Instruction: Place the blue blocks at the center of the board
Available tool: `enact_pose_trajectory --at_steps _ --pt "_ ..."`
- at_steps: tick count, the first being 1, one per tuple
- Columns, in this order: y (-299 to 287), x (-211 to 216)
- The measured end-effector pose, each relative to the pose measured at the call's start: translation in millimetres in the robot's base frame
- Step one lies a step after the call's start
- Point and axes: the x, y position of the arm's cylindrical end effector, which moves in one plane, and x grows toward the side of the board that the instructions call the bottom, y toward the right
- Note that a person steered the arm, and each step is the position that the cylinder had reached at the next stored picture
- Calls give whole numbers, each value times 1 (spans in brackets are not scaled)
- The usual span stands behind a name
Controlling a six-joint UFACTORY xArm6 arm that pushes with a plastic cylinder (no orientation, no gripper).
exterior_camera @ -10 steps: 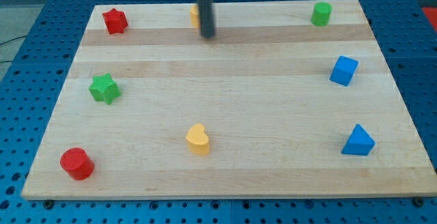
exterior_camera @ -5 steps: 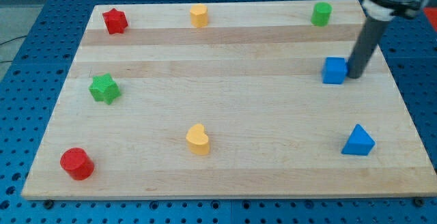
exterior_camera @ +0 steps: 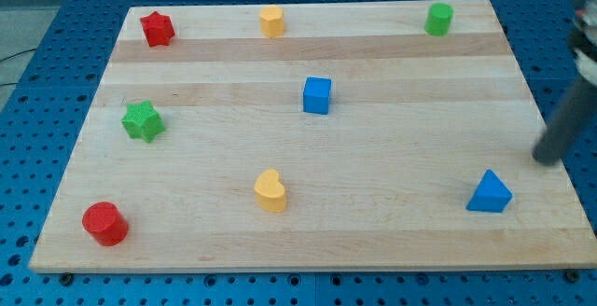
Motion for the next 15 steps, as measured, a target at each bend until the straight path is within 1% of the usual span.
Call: enact_pose_trajectory --at_steps 1,2,3,4,5,6,7,8,9,10,11,12,13,14,15 --pt "-29 59" --pt "-81 4" --pt "-117 -26" --pt "-52 -33" --pt "-30 -1" --pt "-114 48" --pt "-183 31" --pt "-167 27" --pt "-157 45" --pt "-96 5" --pt "-105 -54" --pt "-164 -84" --pt "-168 -76" --pt "-129 -47" --pt "-186 -43"
